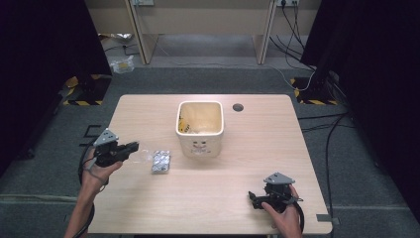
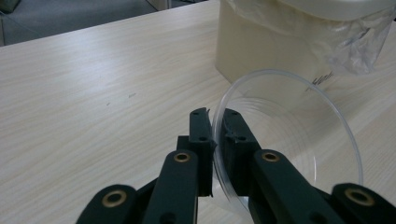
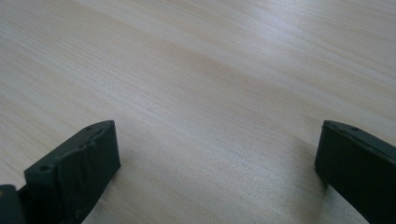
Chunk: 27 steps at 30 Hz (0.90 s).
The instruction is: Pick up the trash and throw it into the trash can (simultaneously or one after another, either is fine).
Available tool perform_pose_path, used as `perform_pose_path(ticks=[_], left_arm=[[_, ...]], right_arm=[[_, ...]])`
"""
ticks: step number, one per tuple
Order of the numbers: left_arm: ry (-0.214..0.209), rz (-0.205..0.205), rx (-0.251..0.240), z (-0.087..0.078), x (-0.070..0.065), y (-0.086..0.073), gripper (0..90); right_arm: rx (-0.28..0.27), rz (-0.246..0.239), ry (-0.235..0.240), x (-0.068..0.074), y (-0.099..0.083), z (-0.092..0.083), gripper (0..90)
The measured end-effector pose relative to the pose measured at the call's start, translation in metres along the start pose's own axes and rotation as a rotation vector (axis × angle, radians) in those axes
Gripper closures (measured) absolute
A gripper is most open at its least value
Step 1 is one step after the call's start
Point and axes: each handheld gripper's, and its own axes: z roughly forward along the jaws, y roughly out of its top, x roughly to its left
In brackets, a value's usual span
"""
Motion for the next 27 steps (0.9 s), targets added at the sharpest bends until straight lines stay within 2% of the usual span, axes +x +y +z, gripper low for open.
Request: perform_pose_path(ticks=[8, 14, 19, 27], left_arm=[[-0.005, -0.002, -0.023, 0.0, 0.0, 0.009, 83.4], [-0.006, 0.005, -0.046, -0.003, -0.001, 0.021, 83.4], [0.003, 0.03, -0.066, -0.008, -0.004, 0.036, 83.3], [0.003, 0.057, -0.07, -0.01, -0.006, 0.052, 83.2]], right_arm=[[0.0, 0.0, 0.0, 0.0, 0.0, 0.0, 0.3], [0.0, 0.0, 0.0, 0.0, 0.0, 0.0, 0.3], [0.0, 0.001, 0.001, 0.0, 0.0, 0.0, 0.3], [0.0, 0.001, 0.001, 0.0, 0.0, 0.0, 0.3]])
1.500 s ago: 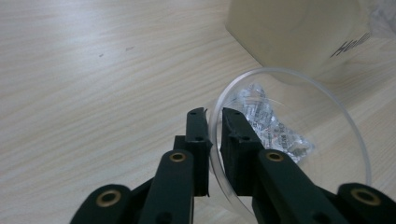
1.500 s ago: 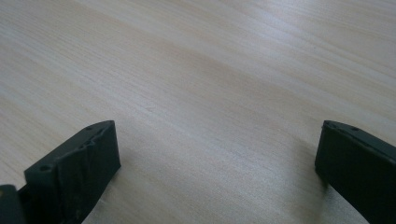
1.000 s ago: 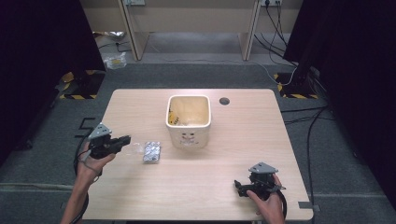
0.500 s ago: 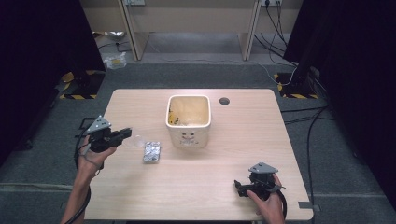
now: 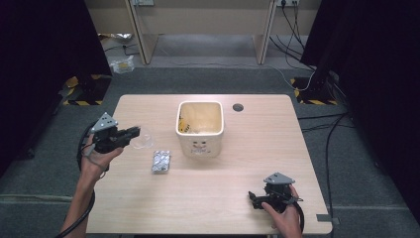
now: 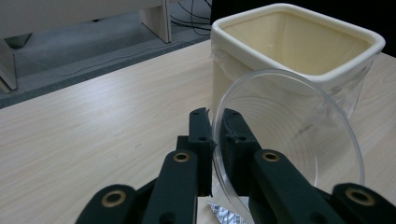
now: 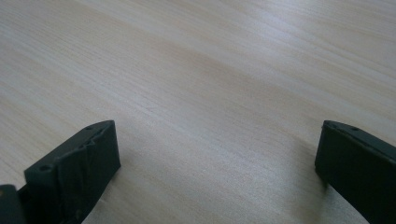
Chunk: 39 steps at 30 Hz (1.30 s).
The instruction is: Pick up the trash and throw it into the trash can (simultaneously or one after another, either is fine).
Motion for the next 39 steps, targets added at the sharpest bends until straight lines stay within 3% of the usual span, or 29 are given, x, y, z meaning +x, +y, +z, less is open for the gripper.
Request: perform_pose_path(ticks=[12, 39], left_arm=[[-0.028, 0.001, -0.032, 0.002, 0.003, 0.031, 83.2], [-0.072, 0.06, -0.071, 0.027, -0.026, 0.091, 83.2]], right_arm=[[0.0, 0.0, 0.0, 0.0, 0.0, 0.0, 0.3], [-0.002, -0.002, 0.0, 0.0, 0.0, 0.0, 0.3]])
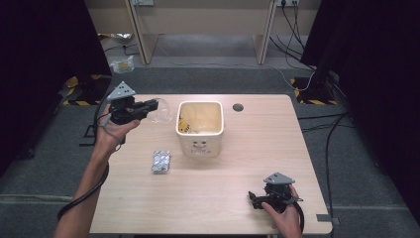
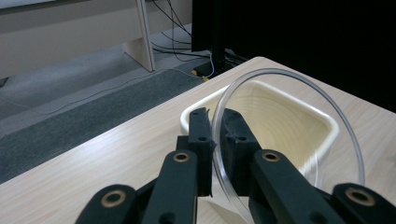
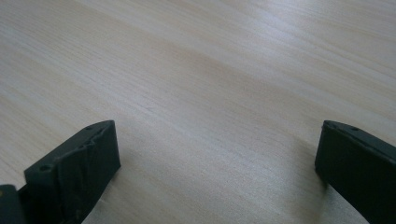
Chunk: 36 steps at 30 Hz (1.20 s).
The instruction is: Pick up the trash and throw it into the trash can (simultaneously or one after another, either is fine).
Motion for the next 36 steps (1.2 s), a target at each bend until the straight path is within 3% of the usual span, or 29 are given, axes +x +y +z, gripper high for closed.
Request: perform_pose_path(ticks=[16, 27, 36], left_arm=[[-0.06, 0.026, 0.015, 0.037, -0.027, 0.02, 83.2], [-0.096, 0.032, 0.046, 0.063, -0.043, 0.02, 83.1], [-0.118, 0.035, 0.1, 0.088, -0.053, 0.011, 82.8]], right_arm=[[0.0, -0.001, 0.005, 0.0, 0.0, 0.0, 0.4], [0.001, -0.003, 0.006, 0.0, 0.0, 0.0, 0.4], [-0.002, -0.006, 0.006, 0.001, 0.0, 0.0, 0.6]])
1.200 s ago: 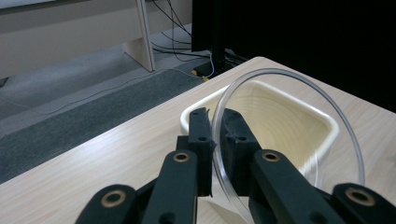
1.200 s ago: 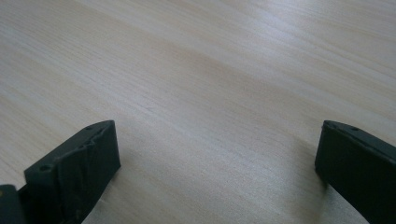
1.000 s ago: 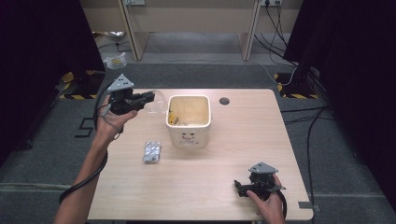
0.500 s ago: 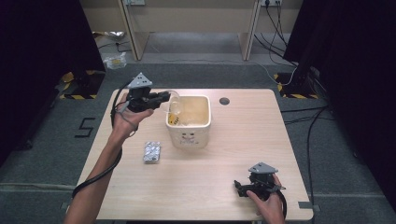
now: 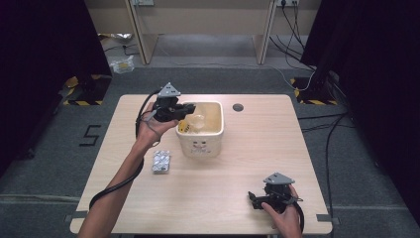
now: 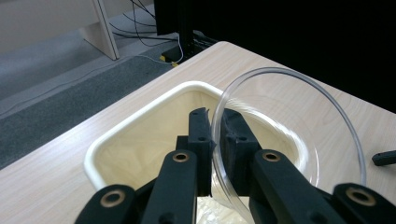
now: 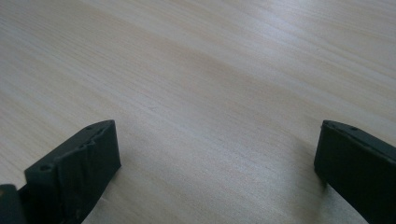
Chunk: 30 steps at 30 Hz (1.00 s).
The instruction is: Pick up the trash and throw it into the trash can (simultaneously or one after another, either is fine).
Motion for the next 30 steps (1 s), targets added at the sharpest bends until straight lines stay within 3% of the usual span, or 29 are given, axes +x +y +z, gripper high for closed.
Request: perform_pose_path(ticks=[6, 20, 22, 27, 28, 30], left_arm=[[-0.015, -0.003, 0.05, 0.017, -0.002, -0.006, 82.5], [-0.027, -0.007, 0.119, 0.038, -0.001, -0.014, 79.7], [-0.031, -0.014, 0.121, 0.038, -0.001, -0.014, 72.3], [-0.029, -0.029, 0.11, 0.034, 0.001, -0.013, 64.8], [-0.027, -0.041, 0.104, 0.033, 0.002, -0.012, 56.7], [-0.024, -0.069, 0.084, 0.028, 0.005, -0.011, 52.6]], right_arm=[[0.001, 0.0, 0.001, 0.0, 0.0, 0.0, 0.6], [0.001, -0.003, 0.003, 0.0, 0.0, 0.0, 0.7], [0.001, -0.002, 0.004, 0.0, 0.0, 0.0, 0.7], [0.002, -0.002, 0.005, 0.001, 0.0, 0.0, 0.7], [0.002, -0.003, 0.005, 0.001, 0.0, 0.0, 0.7], [0.002, -0.002, 0.005, 0.001, 0.0, 0.0, 0.7]])
